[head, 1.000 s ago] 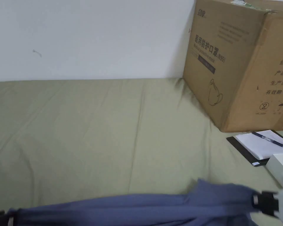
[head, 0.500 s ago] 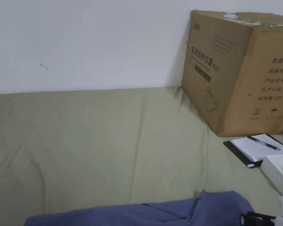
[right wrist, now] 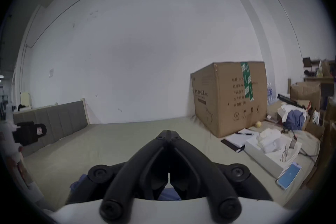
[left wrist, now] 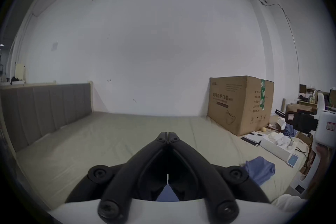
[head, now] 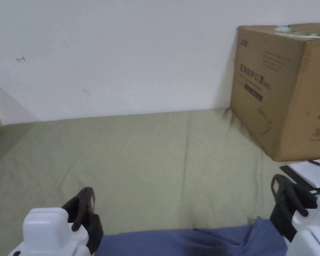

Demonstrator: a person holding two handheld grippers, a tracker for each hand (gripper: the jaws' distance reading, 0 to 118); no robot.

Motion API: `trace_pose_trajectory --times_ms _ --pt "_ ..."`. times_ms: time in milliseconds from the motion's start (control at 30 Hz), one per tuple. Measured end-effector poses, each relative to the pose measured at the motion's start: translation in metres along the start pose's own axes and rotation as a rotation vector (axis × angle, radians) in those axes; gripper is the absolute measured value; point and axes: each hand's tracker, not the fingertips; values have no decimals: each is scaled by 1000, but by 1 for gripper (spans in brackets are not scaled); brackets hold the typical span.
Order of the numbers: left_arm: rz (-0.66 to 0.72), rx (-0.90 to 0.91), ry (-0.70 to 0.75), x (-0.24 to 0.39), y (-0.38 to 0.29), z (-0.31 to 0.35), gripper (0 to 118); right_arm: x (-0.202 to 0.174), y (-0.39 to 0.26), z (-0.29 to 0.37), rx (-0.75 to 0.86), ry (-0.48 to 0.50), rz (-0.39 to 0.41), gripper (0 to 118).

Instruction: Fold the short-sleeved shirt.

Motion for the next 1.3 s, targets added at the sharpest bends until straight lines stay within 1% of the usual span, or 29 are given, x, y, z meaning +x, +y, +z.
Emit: trace_pose_trajectory --times_ms 33,133,267,300,367,433,500,533,567,600,633,667,700,733,767,800,833,867,900,967,1000,1033,1067,1100,1133,1200,1233,1267,1300 --pt "0 13 14 4 -1 4 0 -4 3 1 6 8 29 0" --pt "12 14 36 1 0 8 0 -9 6 4 25 21 69 0" --pt "54 -46 65 -14 1 8 0 -11 9 7 38 39 89 0" --pt "114 -74 48 -22 4 7 0 -12 11 6 27 54 92 0" --pt "336 -172 -101 -64 14 -2 0 -13 12 5 -26 91 115 0" --pt "576 -350 -236 -110 16 -24 0 -13 14 3 -93 117 125 0" --pt "832 -568 -356 -165 -6 -57 0 -12 13 1 -147 171 118 0" --pt "922 -676 -390 -188 -22 -73 0 -13 11 1 -167 172 120 0" --pt "959 -747 -409 -202 -33 -85 0 -14 9 -2 -188 171 124 0" --pt "966 -811 -434 -218 -51 -96 0 -16 7 -5 -213 168 123 0" --pt "936 -864 -417 -229 -65 -105 1 -17 4 -8 -233 166 119 0" --pt "931 -892 -415 -240 -81 -112 11 -19 0 -10 -254 163 116 0" --pt "944 -937 -429 -244 -94 -118 33 -21 -4 -14 -273 165 114 0" --pt "991 -953 -451 -255 -111 -125 66 -24 -8 -18 -297 167 115 0" --pt "1033 -972 -468 -262 -126 -131 109 -26 -11 -22 -319 170 120 0" --pt "1067 -1004 -482 -268 -141 -138 117 -30 -15 -24 -336 171 131 0" --pt "1080 -1024 -495 -282 -156 -152 116 -33 -17 -27 -352 175 144 0" --pt "1078 -992 -494 -289 -164 -154 117 -36 -20 -30 -364 180 156 0" --pt "1087 -997 -503 -291 -173 -159 117 -39 -22 -32 -376 188 168 0" --pt "1060 -958 -481 -295 -186 -164 117 -47 -24 -35 -393 189 188 0" --pt "1087 -952 -486 -298 -197 -169 117 -52 -25 -38 -401 194 195 0" --pt "1176 -942 -559 -300 -205 -173 117 -55 -25 -42 -409 205 199 0" --pt "1261 -919 -671 -299 -209 -179 117 -60 -26 -45 -418 220 201 0" --pt "1290 -923 -724 -296 -212 -186 117 -65 -26 -49 -426 230 202 0" --pt "1301 -946 -745 -288 -216 -193 117 -70 -27 -53 -430 235 203 0" --pt "1267 -954 -736 -270 -222 -203 117 -79 -28 -59 -440 249 197 0" --pt "1268 -943 -775 -262 -222 -207 117 -83 -30 -62 -442 255 188 0" --pt "1252 -953 -783 -252 -220 -211 116 -86 -31 -64 -443 260 179 0" --pt "1206 -968 -771 -243 -217 -214 113 -89 -32 -65 -448 267 170 0"
